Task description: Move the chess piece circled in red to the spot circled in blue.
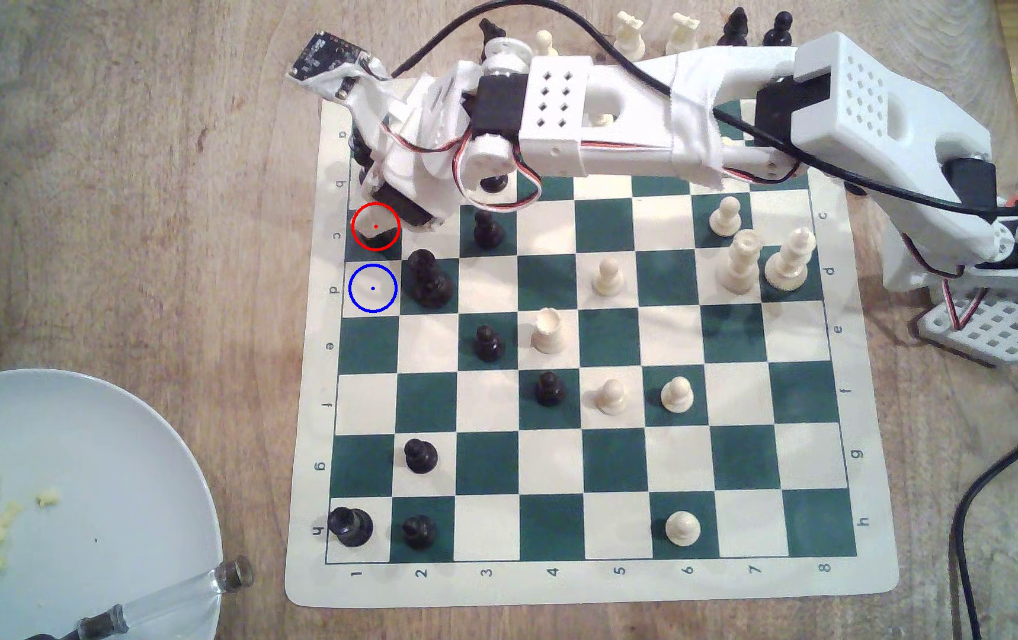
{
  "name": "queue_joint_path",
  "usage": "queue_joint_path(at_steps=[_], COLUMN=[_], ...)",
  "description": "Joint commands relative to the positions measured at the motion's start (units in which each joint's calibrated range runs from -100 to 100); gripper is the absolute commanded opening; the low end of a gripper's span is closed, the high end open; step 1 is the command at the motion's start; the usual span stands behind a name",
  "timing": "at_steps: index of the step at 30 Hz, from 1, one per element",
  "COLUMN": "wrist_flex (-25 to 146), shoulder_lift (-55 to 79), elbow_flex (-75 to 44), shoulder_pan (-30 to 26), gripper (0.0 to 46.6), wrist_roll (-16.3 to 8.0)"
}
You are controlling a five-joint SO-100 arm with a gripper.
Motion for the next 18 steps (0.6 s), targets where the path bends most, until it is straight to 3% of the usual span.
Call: queue_joint_path(at_steps=[1, 18], wrist_flex=[-1.18, -1.01], shoulder_lift=[-2.25, -1.57], elbow_flex=[-6.5, -7.13], shoulder_pan=[-0.31, -0.47], gripper=[12.8, 13.3], wrist_roll=[0.2, 0.29])
